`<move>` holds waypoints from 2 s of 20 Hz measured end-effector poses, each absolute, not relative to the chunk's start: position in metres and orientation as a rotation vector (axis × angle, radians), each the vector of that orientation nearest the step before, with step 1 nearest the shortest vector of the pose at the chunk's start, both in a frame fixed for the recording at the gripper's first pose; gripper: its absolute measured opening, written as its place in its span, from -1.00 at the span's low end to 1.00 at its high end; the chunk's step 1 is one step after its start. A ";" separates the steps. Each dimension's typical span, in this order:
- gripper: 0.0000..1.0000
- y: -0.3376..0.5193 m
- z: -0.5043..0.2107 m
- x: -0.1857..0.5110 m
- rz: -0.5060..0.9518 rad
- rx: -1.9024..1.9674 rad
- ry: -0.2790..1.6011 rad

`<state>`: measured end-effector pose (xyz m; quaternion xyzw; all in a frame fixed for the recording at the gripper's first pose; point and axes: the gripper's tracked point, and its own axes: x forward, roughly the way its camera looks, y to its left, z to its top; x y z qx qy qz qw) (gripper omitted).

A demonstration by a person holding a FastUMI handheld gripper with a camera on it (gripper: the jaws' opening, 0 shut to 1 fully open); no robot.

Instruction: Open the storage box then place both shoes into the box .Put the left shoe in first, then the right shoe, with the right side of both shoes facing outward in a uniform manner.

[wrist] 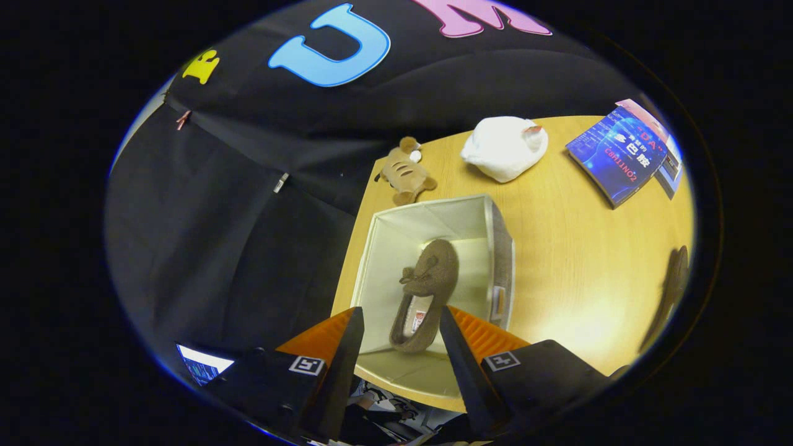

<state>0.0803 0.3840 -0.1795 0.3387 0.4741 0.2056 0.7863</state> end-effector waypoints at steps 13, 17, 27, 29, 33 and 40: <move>0.56 0.116 -0.246 -0.011 0.138 0.714 1.038; 0.56 0.031 -0.311 -0.038 -0.015 0.632 1.119; 0.56 -0.029 -0.435 -0.077 -0.174 0.549 1.332; 0.55 -0.029 -0.448 -0.077 -0.187 0.549 1.356; -0.25 -0.021 -0.459 -0.079 -0.168 0.533 1.399; -0.91 -0.016 -0.448 -0.072 -0.131 0.622 1.356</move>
